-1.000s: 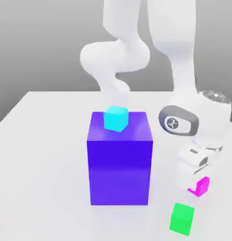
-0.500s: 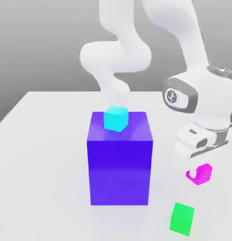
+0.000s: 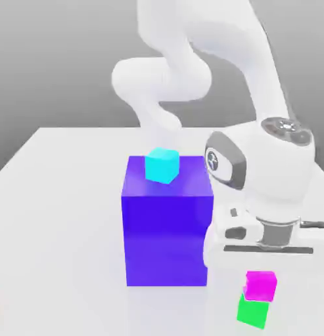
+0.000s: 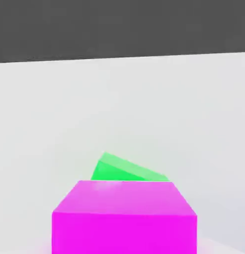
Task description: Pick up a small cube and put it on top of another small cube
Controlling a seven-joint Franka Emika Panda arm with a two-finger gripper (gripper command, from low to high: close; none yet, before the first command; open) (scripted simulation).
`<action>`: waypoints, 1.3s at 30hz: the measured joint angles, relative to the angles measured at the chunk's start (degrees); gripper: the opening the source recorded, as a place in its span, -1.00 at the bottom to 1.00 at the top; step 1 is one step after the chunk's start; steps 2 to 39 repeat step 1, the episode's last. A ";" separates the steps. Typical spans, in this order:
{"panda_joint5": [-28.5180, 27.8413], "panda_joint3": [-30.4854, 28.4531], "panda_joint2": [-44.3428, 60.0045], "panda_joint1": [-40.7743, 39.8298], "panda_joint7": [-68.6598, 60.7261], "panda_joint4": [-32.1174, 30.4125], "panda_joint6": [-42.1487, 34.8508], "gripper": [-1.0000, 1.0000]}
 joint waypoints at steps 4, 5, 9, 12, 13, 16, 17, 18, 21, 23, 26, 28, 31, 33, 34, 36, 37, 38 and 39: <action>0.00 0.00 0.00 0.00 0.00 0.00 0.00 1.00; 0.00 0.00 0.00 0.00 0.00 0.00 0.00 1.00; 0.00 0.00 0.00 0.00 0.00 0.00 0.00 1.00; 0.00 0.00 0.00 0.00 0.00 0.00 0.00 1.00; 0.00 0.00 0.00 0.00 0.00 0.00 0.00 1.00; 0.00 0.00 0.00 0.00 0.00 0.00 0.00 1.00; 0.00 0.00 0.00 0.00 0.00 0.00 0.00 1.00; 0.00 0.00 0.00 0.00 0.00 0.00 0.00 1.00; 0.00 0.00 0.00 0.00 0.00 0.00 0.00 1.00; 0.00 0.00 0.00 0.00 0.00 0.00 0.00 1.00; 0.00 0.00 0.00 0.00 0.00 0.00 0.00 1.00; 0.00 0.00 0.00 0.00 0.00 0.00 0.00 1.00; 0.00 0.00 0.00 0.00 0.00 0.00 0.00 1.00; 0.00 0.00 0.00 0.00 0.00 0.00 0.00 1.00; 0.00 0.00 0.00 0.00 0.00 0.00 0.00 1.00; 0.00 0.00 0.00 0.00 0.00 0.00 0.00 1.00; 0.00 0.00 0.00 0.00 0.00 0.00 0.00 1.00; 0.00 0.00 0.00 0.00 0.00 0.00 0.00 1.00; 0.00 0.00 0.00 0.00 0.00 0.00 0.00 1.00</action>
